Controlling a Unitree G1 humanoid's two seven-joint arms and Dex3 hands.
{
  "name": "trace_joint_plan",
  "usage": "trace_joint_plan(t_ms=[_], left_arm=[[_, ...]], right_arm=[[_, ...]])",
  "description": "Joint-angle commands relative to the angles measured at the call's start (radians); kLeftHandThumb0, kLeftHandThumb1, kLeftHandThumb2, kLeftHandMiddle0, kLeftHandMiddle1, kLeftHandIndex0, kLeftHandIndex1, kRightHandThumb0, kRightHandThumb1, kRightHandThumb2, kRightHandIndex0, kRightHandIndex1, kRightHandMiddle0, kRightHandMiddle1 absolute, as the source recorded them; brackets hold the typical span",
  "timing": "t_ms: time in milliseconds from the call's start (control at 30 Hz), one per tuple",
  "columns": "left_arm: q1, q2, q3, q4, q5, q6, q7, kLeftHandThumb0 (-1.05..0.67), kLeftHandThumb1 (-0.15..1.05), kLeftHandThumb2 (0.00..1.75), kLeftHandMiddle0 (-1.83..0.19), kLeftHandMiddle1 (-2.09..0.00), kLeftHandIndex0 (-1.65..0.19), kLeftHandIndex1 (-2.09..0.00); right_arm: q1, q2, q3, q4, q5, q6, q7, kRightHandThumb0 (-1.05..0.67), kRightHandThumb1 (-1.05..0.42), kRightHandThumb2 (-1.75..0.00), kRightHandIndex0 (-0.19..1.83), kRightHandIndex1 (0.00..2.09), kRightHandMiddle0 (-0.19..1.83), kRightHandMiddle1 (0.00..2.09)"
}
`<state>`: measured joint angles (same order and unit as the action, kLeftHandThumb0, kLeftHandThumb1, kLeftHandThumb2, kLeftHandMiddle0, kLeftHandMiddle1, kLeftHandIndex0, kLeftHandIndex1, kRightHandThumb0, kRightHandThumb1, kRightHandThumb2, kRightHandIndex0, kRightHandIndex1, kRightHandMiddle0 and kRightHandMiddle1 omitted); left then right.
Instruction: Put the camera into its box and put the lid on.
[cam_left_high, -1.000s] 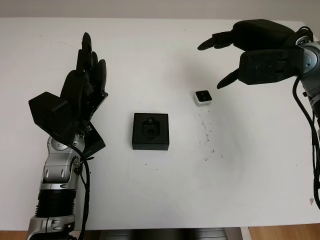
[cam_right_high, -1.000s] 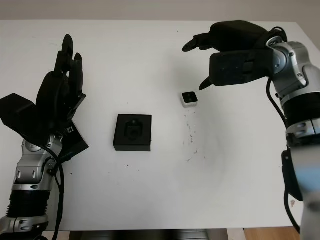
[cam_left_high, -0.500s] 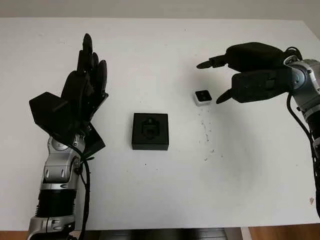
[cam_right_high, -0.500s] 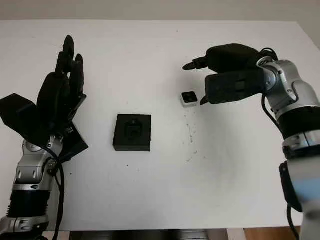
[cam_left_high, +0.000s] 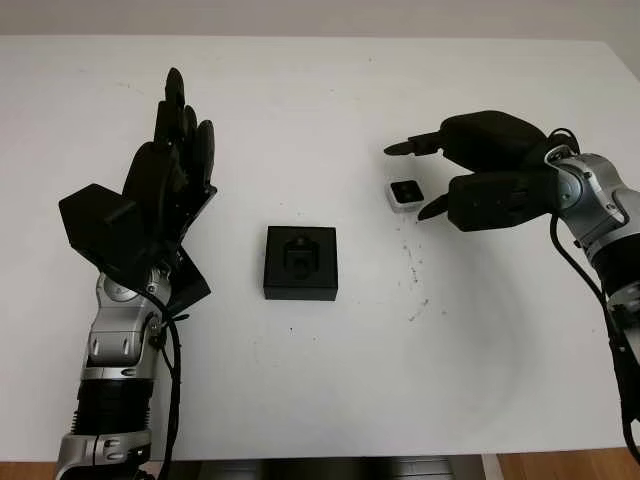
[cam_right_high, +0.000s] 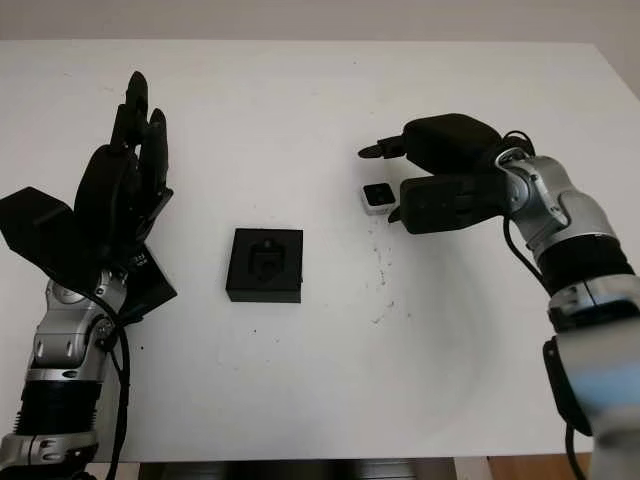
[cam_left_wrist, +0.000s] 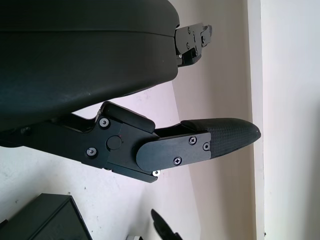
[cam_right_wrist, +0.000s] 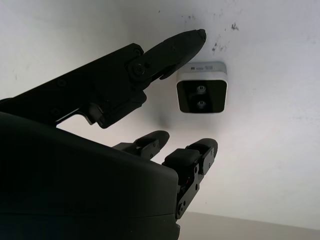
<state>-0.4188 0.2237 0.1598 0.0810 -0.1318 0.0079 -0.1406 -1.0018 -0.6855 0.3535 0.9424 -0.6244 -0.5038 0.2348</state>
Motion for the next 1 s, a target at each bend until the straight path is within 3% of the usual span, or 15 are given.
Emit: trace_joint_plan(t_ms=[0, 200, 233, 267, 300, 333, 400, 433, 500, 567, 700, 967], left_arm=[[0.0, -0.001, -0.001, -0.017, 0.005, -0.006, 0.005, -0.81, 1.05, 0.57, 0.19, 0.0, 0.19, 0.0], [-0.001, 0.004, -0.003, -0.015, 0.009, -0.003, 0.002, -0.82, 1.05, 0.57, 0.19, 0.0, 0.19, 0.0], [-0.002, 0.005, -0.004, -0.015, 0.011, -0.003, 0.001, -0.82, 1.05, 0.57, 0.19, 0.0, 0.19, 0.0], [-0.002, 0.006, -0.004, -0.015, 0.012, -0.003, 0.001, -0.82, 1.05, 0.57, 0.19, 0.0, 0.19, 0.0], [-0.001, 0.002, -0.002, -0.016, 0.011, -0.003, 0.004, -0.82, 1.05, 0.57, 0.19, 0.0, 0.19, 0.0], [-0.001, -0.001, -0.001, -0.016, 0.009, -0.003, 0.006, -0.82, 1.05, 0.57, 0.19, 0.0, 0.19, 0.0], [-0.001, -0.002, 0.001, -0.015, 0.008, -0.005, 0.007, -0.81, 1.05, 0.56, 0.19, 0.0, 0.19, 0.0], [-0.002, -0.002, 0.001, -0.013, 0.008, -0.009, 0.005, -0.82, 1.05, 0.56, 0.19, 0.0, 0.19, 0.0], [-0.002, -0.002, 0.002, -0.012, 0.006, -0.009, 0.004, -0.82, 1.05, 0.56, 0.19, 0.0, 0.19, 0.0], [-0.004, -0.005, 0.004, -0.01, 0.003, -0.011, 0.007, -0.82, 1.05, 0.56, 0.19, 0.0, 0.19, 0.0], [-0.004, -0.001, 0.003, -0.008, 0.005, -0.006, 0.004, -0.81, 1.05, 0.56, 0.19, 0.0, 0.19, 0.0], [0.0, -0.003, 0.005, -0.007, 0.004, -0.01, 0.005, -0.8, 1.05, 0.55, 0.19, 0.0, 0.19, 0.0]], right_arm=[[0.002, 0.001, 0.006, 0.015, -0.001, -0.019, -0.015, -0.62, -0.81, -0.06, 0.56, 0.15, 0.5, 0.07], [0.003, 0.007, 0.023, 0.044, -0.015, -0.034, -0.057, -0.63, -0.81, -0.06, 0.58, 0.18, 0.54, 0.09], [0.003, 0.008, 0.028, 0.049, -0.021, -0.035, -0.067, -0.63, -0.81, -0.05, 0.58, 0.27, 0.56, 0.1], [0.002, 0.008, 0.032, 0.053, -0.025, -0.036, -0.074, -0.64, -0.81, -0.05, 0.46, 0.55, 0.56, 0.11], [0.004, 0.01, 0.033, 0.058, -0.026, -0.039, -0.082, -0.64, -0.81, -0.05, 0.25, 0.96, 0.57, 0.12], [0.004, 0.011, 0.034, 0.062, -0.025, -0.041, -0.087, -0.64, -0.81, -0.05, 0.14, 1.2, 0.57, 0.14], [0.004, 0.013, 0.035, 0.071, -0.025, -0.044, -0.095, -0.63, -0.81, -0.05, 0.04, 1.45, 0.57, 0.18], [0.003, 0.014, 0.038, 0.075, -0.028, -0.039, -0.095, -0.61, -0.81, -0.05, 0.03, 1.49, 0.58, 0.19], [0.0, 0.016, 0.042, 0.083, -0.032, -0.035, -0.096, -0.54, -0.83, -0.06, 0.08, 1.36, 0.52, 0.34], [-0.001, 0.015, 0.043, 0.09, -0.034, -0.041, -0.102, -0.5, -0.85, -0.05, 0.13, 1.27, 0.4, 0.6], [-0.005, 0.01, 0.059, 0.103, -0.063, -0.052, -0.156, -0.43, -0.91, -0.06, 0.13, 1.38, 0.24, 1.1], [-0.019, 0.007, 0.075, 0.131, -0.084, -0.028, -0.189, -0.42, -0.94, -0.06, 0.09, 1.5, 0.22, 1.18]])
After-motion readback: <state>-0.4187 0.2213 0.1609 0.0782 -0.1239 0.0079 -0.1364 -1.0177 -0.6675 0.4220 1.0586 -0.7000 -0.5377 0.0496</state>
